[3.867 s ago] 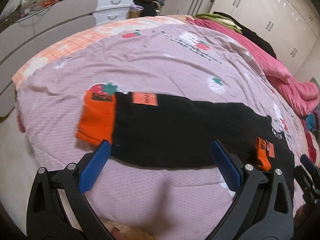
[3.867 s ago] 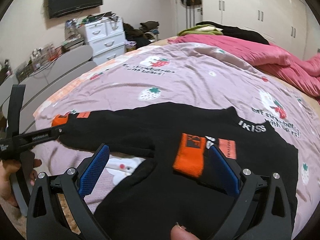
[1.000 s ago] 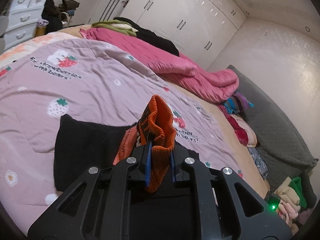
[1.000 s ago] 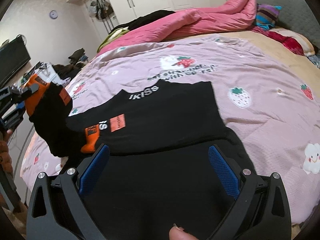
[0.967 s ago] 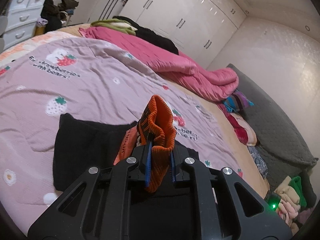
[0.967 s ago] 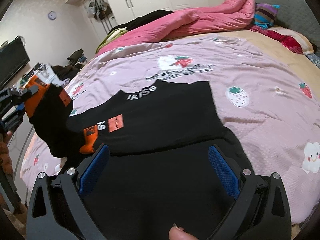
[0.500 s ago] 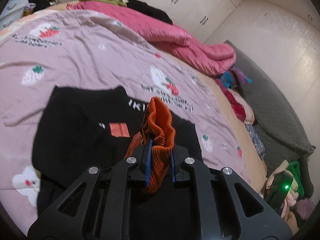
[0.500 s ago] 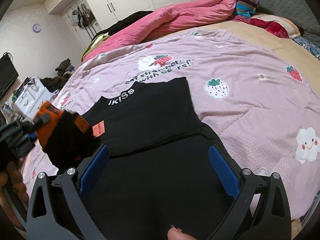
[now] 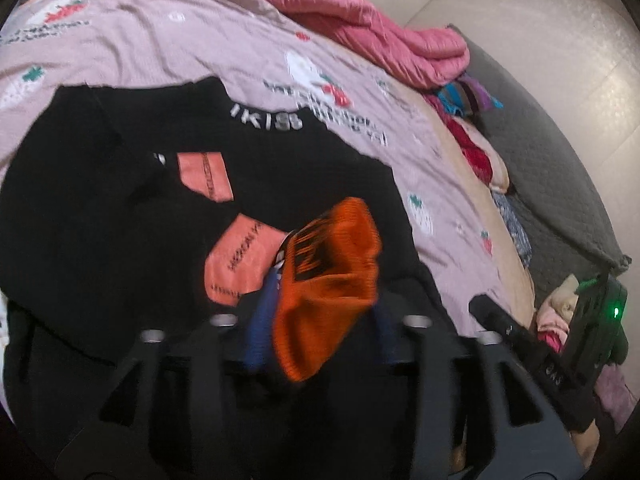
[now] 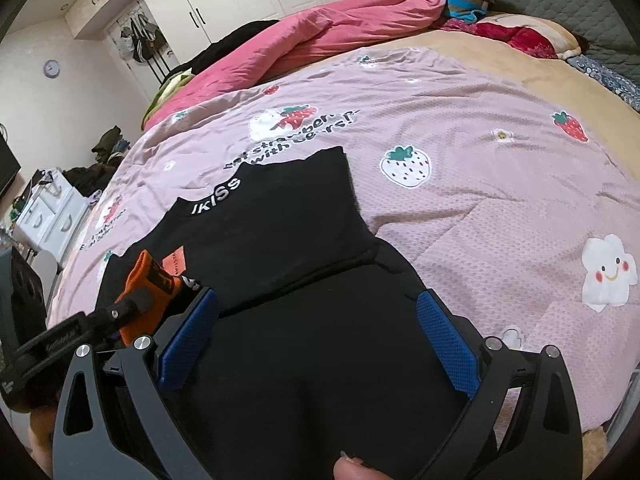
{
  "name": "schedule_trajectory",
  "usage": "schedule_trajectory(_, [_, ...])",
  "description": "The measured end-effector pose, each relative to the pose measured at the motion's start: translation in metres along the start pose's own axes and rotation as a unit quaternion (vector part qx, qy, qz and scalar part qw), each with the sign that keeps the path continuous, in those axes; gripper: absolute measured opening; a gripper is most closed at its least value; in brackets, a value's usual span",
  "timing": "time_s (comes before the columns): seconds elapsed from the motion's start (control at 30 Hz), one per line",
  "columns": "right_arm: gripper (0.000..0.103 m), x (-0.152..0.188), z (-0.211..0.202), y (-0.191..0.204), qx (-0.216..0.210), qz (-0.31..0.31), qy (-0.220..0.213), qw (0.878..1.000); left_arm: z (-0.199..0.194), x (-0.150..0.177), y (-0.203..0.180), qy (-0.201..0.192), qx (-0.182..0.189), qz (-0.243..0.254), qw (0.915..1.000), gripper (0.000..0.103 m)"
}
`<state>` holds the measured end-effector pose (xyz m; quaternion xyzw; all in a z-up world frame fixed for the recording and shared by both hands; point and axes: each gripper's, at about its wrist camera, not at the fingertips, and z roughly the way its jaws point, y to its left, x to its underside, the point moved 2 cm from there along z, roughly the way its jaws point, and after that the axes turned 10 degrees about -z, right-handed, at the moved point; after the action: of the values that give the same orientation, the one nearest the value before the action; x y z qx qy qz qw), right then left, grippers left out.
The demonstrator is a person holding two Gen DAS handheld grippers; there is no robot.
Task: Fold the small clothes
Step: 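Carry the sleeve across the sweater body with the left gripper and release, then grasp the laid orange cuff with the right gripper and lift it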
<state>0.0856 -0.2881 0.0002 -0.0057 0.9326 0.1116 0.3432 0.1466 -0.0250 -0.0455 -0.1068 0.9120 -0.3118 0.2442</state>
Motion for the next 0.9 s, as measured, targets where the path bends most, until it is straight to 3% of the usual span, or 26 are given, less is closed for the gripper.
schedule_trajectory(0.03, [0.099, 0.001, 0.001, 0.0, -0.001, -0.001, 0.002, 1.0, -0.001, 0.001, 0.001, 0.0, 0.003, 0.0, 1.0, 0.055])
schedule_trajectory(0.2, [0.099, 0.005, 0.011, 0.01, -0.031, -0.005, 0.016, 0.999, -0.023, -0.007, 0.011, -0.022, -0.004, -0.007, 0.9997, 0.066])
schedule_trajectory(0.43, [0.097, 0.009, 0.041, 0.049, -0.091, -0.036, 0.051, 0.994, -0.067, -0.027, 0.043, -0.084, -0.049, -0.037, 0.9945, 0.088])
schedule_trajectory(0.5, [0.082, 0.008, 0.05, 0.06, -0.095, -0.044, 0.052, 0.993, -0.08, -0.032, 0.053, -0.101, -0.061, -0.045, 0.992, 0.091])
schedule_trajectory(0.73, [0.065, 0.013, 0.084, 0.072, -0.097, -0.039, 0.083, 0.991, -0.117, -0.043, 0.081, -0.141, -0.083, -0.073, 0.9838, 0.093])
schedule_trajectory(0.9, [0.016, 0.014, 0.075, 0.09, -0.096, -0.096, 0.063, 0.989, -0.13, -0.045, 0.101, -0.155, -0.097, -0.093, 0.9787, 0.093])
